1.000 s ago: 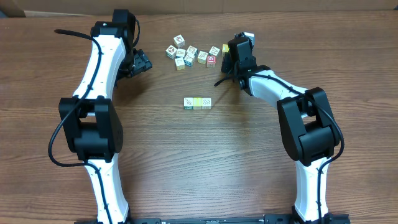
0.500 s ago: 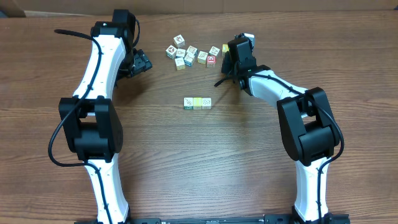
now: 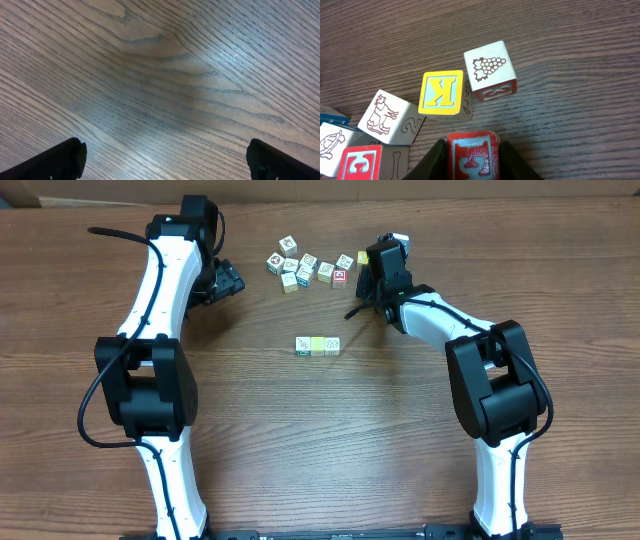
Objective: Form a horizontal line
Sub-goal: 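Close the right gripper on the red-edged E block, then lift the E block and carry it down toward the row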
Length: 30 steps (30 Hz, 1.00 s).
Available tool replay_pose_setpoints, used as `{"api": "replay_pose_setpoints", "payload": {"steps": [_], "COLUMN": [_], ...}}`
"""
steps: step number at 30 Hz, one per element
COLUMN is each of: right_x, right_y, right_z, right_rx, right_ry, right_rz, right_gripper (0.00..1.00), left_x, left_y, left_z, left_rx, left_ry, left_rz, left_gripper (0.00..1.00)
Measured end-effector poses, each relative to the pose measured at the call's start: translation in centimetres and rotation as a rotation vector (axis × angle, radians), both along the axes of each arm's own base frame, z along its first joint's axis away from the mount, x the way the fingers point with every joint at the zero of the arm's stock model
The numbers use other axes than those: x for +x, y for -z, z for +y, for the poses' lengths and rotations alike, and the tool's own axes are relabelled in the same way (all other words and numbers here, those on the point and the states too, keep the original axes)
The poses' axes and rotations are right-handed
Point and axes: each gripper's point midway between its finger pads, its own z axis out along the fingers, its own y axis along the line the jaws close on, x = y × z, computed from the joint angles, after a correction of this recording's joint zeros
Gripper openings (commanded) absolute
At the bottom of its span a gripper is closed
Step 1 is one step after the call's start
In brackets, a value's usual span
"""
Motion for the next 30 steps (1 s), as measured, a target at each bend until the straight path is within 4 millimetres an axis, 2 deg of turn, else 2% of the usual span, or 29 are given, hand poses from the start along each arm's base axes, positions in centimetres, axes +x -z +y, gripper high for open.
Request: {"api": "replay_pose_setpoints", "payload": {"steps": [12,22,27,30], "right_x": [-0.9,-1.6,-2.8,-3.8], "right_y": [-0.6,-4.5,-6.2,-7.9], "right_z": [-0.3,-0.6,-0.9,-0.9], "right_rx": [-0.012,-0.005,-0.011,0.003], "right_ry": [0.000,0.000,-0.004,-0.018], "right_rz": [0.034,0.016,0.042,0.051], "right_gripper": [0.27,0.28,0.28,0.28], "left_x": [0.0,0.0,0.0,0.0], "left_y": [0.0,0.0,0.0,0.0], "left_z": [0.0,0.0,0.0,0.0], "left_rx": [0.000,0.000,0.000,0.000], "left_ry": [0.000,0.000,0.000,0.000], "left_rz": [0.000,0.000,0.000,0.000], "left_gripper": [1.00,1.00,1.00,1.00]}}
